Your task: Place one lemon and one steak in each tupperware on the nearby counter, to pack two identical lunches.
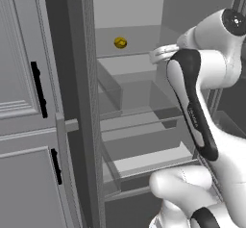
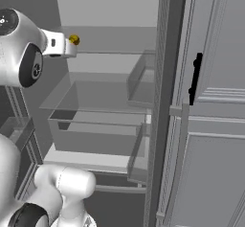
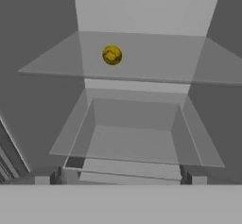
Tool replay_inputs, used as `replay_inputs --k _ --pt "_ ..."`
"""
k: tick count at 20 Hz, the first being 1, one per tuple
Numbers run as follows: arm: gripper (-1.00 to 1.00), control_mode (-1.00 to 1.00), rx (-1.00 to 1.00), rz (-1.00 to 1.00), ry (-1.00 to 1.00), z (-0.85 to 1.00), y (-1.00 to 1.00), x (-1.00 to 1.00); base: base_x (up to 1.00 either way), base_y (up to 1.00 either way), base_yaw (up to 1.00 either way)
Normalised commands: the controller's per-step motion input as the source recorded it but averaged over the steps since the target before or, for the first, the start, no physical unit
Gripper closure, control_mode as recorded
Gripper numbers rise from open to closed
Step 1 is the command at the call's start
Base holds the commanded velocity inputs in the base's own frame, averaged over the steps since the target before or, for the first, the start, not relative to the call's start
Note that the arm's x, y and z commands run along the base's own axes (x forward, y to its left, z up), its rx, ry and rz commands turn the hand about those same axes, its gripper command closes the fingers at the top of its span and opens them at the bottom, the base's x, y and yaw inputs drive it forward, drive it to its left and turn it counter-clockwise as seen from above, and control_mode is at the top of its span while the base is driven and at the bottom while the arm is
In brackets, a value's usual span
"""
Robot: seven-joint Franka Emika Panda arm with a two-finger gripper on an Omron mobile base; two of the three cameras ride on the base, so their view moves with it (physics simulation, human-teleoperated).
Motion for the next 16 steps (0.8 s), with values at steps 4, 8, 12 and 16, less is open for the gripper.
replay_inputs --k 4,8,12,16 --pt "-1.00 -1.00 0.00 0.00 0.00 -0.02 0.37 1.00 0.00 0.00 0.00" --pt "-1.00 -1.00 0.00 0.00 0.00 -0.08 0.40 1.00 0.00 0.00 0.00" --pt "-1.00 -1.00 0.00 0.00 0.00 0.00 0.54 1.00 0.00 0.00 0.00" --pt "-1.00 -1.00 0.00 0.00 0.06 -0.24 0.14 1.00 0.00 0.00 0.00"
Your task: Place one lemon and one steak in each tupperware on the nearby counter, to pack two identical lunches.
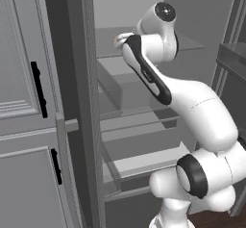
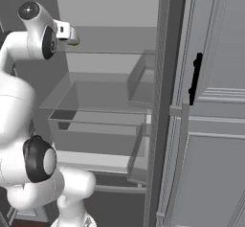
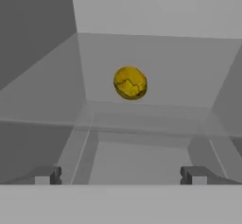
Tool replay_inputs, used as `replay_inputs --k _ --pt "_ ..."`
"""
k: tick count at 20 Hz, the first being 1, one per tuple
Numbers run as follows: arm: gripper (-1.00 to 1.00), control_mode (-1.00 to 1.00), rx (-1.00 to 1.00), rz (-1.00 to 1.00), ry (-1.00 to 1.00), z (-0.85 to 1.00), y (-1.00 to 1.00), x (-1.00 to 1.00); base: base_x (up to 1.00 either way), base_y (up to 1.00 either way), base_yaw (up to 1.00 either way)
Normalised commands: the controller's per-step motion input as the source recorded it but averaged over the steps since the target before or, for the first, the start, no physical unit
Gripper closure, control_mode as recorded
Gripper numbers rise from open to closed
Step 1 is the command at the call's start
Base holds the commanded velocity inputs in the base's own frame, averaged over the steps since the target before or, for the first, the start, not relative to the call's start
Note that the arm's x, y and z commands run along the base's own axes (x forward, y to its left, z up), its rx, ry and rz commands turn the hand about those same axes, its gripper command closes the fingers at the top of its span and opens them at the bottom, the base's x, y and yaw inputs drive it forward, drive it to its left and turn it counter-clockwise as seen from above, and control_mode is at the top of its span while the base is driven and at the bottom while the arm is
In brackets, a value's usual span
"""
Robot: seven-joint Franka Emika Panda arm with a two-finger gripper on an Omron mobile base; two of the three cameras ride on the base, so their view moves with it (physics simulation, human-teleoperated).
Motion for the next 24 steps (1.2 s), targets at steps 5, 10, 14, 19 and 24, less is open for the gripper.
replay_inputs --k 5,10,14,19,24 --pt "-1.00 -1.00 -0.03 0.00 0.13 -0.04 -0.01 0.65 0.00 0.00 0.00" --pt "-1.00 -1.00 0.00 0.00 0.11 0.00 0.00 0.41 0.00 0.00 0.00" --pt "-1.00 -1.00 0.00 0.00 0.08 -0.09 0.00 0.59 0.00 0.00 0.00" --pt "-1.00 -1.00 0.00 0.00 0.00 -0.02 0.12 0.52 0.00 0.00 0.00" --pt "-1.00 -1.00 0.00 0.00 0.00 -0.16 0.19 0.48 0.00 0.00 0.00"
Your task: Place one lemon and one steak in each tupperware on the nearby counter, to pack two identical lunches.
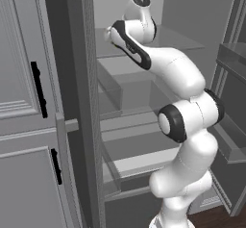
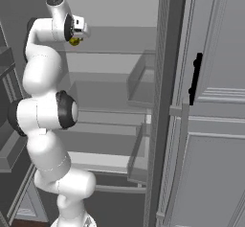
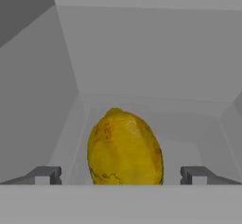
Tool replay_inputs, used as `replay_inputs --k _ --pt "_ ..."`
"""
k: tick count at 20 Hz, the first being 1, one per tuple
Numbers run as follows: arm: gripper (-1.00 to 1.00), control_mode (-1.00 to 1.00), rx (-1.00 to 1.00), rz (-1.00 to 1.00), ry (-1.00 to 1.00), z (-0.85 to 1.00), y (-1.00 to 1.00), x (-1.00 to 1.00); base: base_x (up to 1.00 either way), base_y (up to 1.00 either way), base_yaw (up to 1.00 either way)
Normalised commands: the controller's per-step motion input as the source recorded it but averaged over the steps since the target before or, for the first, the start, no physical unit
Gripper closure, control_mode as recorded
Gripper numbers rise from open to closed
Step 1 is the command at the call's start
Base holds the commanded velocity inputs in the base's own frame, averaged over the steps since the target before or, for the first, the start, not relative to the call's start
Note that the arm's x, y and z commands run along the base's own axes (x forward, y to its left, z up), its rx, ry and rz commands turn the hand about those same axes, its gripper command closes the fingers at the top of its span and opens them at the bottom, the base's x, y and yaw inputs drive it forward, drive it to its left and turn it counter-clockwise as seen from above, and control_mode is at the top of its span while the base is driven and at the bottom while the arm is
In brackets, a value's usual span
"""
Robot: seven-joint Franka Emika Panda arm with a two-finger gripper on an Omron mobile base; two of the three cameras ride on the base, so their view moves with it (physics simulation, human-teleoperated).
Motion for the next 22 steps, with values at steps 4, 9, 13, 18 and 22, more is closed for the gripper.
replay_inputs --k 4,9,13,18,22 --pt "-1.00 -1.00 0.00 0.00 0.00 -0.06 0.03 0.24 0.00 0.00 0.00" --pt "-1.00 -1.00 0.00 0.00 0.02 -0.18 0.00 0.12 0.00 0.00 0.00" --pt "-1.00 -1.00 0.00 0.00 0.01 -0.29 0.00 0.00 0.00 0.00 0.00" --pt "-1.00 -1.00 0.00 0.00 0.00 -0.26 0.00 0.00 0.00 0.00 0.00" --pt "-1.00 -1.00 0.00 0.00 0.00 0.00 0.00 0.00 0.00 0.00 0.00"
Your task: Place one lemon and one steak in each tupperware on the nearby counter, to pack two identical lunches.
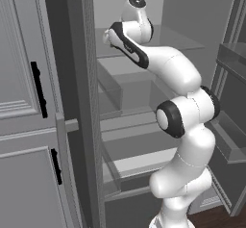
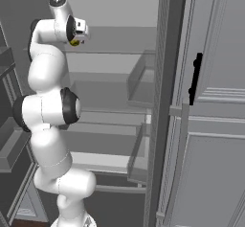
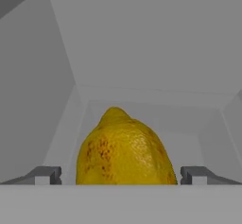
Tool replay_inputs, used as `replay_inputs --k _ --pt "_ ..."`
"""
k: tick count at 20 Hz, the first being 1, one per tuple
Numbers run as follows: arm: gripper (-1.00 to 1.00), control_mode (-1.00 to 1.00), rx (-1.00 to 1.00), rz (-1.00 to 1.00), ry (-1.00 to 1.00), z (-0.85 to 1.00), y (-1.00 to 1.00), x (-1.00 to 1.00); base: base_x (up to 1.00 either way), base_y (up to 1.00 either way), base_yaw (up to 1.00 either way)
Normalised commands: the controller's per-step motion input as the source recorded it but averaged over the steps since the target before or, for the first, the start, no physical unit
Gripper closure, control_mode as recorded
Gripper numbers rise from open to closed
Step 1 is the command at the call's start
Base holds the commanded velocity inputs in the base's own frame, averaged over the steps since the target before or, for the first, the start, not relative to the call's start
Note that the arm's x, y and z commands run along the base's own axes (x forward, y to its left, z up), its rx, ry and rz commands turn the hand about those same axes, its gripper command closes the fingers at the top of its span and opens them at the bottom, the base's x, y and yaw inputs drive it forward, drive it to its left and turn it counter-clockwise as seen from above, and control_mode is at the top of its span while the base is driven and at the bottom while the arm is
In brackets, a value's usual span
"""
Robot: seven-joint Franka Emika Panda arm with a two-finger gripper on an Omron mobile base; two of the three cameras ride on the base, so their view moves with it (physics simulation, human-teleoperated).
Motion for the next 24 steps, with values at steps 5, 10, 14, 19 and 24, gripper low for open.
replay_inputs --k 5,10,14,19,24 --pt "1.00 -1.00 0.00 0.00 0.00 0.00 0.00 0.00 0.00 0.00 0.00" --pt "1.00 -1.00 0.00 -0.01 0.00 0.00 -0.01 -0.10 0.00 0.00 0.00" --pt "1.00 -1.00 0.00 -0.05 -0.04 0.00 -0.24 -0.91 0.00 0.00 0.00" --pt "1.00 -1.00 0.03 -0.06 -0.09 0.00 -0.45 -1.00 0.00 0.00 0.00" --pt "1.00 -1.00 0.00 -0.01 0.01 -0.06 -0.29 -1.00 0.00 0.00 0.00"
